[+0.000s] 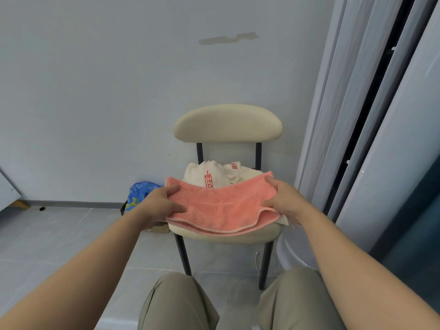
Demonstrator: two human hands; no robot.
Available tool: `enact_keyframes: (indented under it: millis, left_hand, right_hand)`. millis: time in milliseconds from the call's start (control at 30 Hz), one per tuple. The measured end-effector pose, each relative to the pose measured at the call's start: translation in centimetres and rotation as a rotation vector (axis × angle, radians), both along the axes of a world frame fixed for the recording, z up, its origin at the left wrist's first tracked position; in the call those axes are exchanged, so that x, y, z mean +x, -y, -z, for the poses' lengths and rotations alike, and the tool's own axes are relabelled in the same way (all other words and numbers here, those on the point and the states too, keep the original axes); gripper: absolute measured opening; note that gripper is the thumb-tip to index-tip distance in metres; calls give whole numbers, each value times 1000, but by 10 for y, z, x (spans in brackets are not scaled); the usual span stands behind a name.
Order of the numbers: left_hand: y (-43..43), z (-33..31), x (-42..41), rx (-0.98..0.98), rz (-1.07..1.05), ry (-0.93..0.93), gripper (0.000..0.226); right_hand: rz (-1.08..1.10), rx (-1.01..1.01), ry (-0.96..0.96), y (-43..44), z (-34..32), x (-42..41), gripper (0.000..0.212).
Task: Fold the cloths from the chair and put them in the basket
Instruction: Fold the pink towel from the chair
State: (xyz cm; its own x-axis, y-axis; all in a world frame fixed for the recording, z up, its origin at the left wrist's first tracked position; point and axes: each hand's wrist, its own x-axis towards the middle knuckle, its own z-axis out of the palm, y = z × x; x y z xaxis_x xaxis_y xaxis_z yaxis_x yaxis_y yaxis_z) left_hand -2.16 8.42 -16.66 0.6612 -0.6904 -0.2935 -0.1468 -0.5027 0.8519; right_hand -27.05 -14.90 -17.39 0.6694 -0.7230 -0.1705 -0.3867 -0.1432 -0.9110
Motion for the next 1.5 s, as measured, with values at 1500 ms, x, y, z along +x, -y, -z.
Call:
enact_keyframes:
  millis: [1500]
  left_hand:
    - [26, -1, -75, -184, -125, -284, 24]
  right_hand:
    - [143, 166, 390, -89, 21, 30, 30]
